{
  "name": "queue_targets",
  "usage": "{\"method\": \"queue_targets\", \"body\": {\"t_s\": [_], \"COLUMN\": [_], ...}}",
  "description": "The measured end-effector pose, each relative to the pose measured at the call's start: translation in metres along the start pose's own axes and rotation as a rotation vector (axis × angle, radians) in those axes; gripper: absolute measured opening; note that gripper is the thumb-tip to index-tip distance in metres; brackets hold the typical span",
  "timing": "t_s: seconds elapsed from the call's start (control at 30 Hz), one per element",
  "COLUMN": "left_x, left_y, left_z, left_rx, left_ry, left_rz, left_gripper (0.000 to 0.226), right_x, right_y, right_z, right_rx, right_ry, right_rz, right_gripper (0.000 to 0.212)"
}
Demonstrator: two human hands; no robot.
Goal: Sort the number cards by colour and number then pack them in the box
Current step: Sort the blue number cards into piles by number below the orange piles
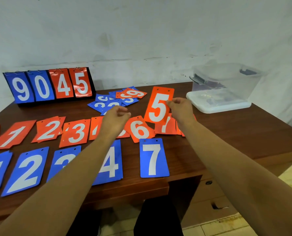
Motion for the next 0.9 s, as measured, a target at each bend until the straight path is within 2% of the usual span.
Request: {"method": "queue_targets", "body": {"t_s": [0.07,0.13,0.23,0.3,0.5,0.77,0.9], "left_x": [-0.009,-0.016,-0.023,-0.026,-0.025,-0.023,-0.025], "left_y": [0.008,0.008,0.002,-0.001,-0.005,0.006,0.014], "left_z": [0.007,0.019,0.030,0.037,0.052,0.055,0.054], "left_rx": [-0.300,-0.502,-0.728,-0.837,-0.833,-0.794,-0.855], "left_ry": [-0.068,-0.105,-0.155,-0.126,-0.155,-0.202,-0.253], "left_rz": [0.052,0.130,0.201,0.235,0.284,0.283,0.217], "left_gripper": [0.020,0.023,0.032,0.039,0.046,0.040,0.040], "right_x": [-0.013,-0.020,-0.023,-0.020,0.002,-0.016,-0.016], "right_y": [0.003,-0.001,-0.020,-0.037,-0.100,-0.071,-0.067], "right_z": [-0.001,-0.004,-0.006,-0.006,-0.031,-0.034,-0.023], "right_rx": [0.065,0.142,0.241,0.273,0.117,0.281,0.217], "right_ry": [0.007,-0.001,0.005,0.002,-0.183,-0.125,-0.100], "right_rz": [-0.052,-0.055,-0.006,0.047,0.268,0.095,0.067], "right_gripper": [0.016,0.007,0.009,0.008,0.012,0.017,0.013]}}
Point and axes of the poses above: each hand's wrist, its own x-axis away from the middle knuckle, its own y-axis out of the back of the hand, z = x × y, the point moved 7 cm from there along -x, towards the middle knuckle, and after that the axes turned 9 degrees about x, right-handed, at the moved point
